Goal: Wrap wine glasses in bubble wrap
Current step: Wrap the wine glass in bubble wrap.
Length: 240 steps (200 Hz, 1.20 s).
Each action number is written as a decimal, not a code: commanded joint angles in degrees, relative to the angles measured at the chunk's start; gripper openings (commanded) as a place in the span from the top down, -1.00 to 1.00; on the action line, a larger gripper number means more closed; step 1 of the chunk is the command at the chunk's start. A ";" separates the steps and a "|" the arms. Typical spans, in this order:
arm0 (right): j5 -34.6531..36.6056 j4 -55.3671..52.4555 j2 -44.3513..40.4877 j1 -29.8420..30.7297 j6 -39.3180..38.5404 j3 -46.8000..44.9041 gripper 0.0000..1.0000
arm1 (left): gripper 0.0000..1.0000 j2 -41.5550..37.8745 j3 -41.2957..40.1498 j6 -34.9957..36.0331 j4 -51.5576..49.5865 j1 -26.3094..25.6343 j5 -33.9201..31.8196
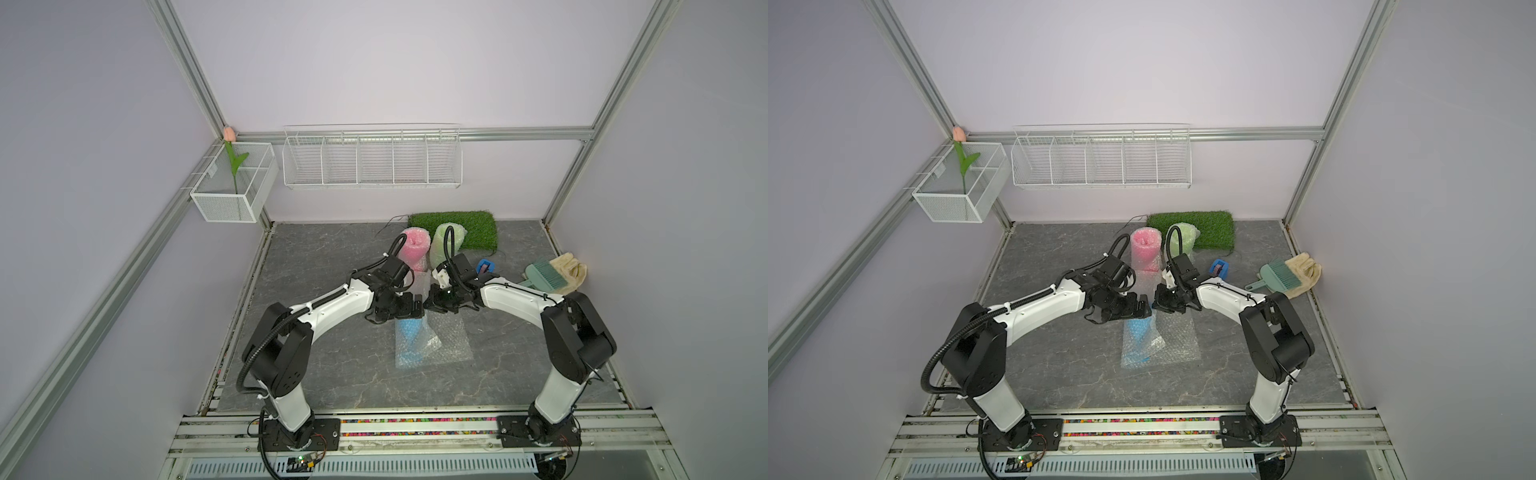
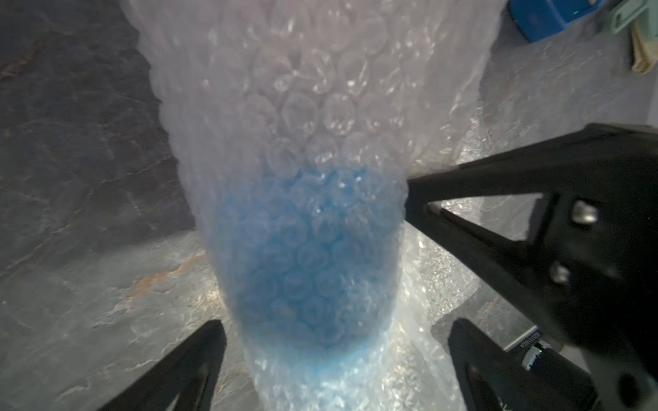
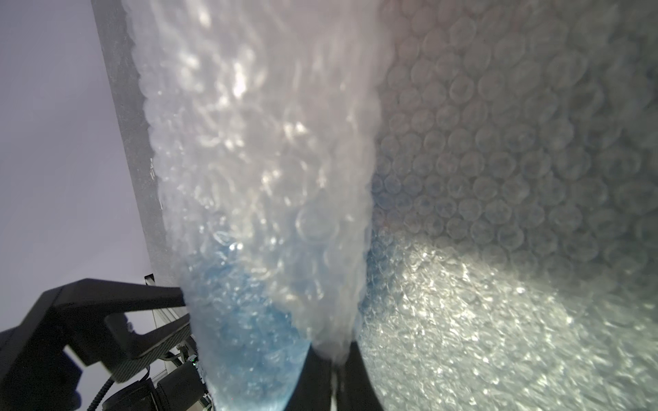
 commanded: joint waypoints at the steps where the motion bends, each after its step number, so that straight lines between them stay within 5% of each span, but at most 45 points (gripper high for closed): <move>1: 1.51 -1.56 0.98 -0.72 -1.69 0.15 0.86 | -0.99 2.52 2.74 0.42 -2.40 -0.37 -4.61; 90: 7.44 -7.13 2.03 -1.85 -6.42 2.82 0.79 | -1.00 6.87 3.43 1.27 0.24 -0.37 -3.28; 158: 13.19 -15.25 -6.32 -1.74 -8.70 2.44 0.07 | -0.75 7.58 2.02 2.36 3.68 0.02 -0.01; 205: 3.33 -15.11 -10.39 1.49 -7.66 -2.35 0.10 | -0.57 3.63 -5.74 0.44 13.22 4.10 8.20; 240: 2.56 -14.86 -8.39 7.23 -6.15 -3.60 0.23 | -0.47 1.34 -10.88 -0.68 19.79 7.80 15.62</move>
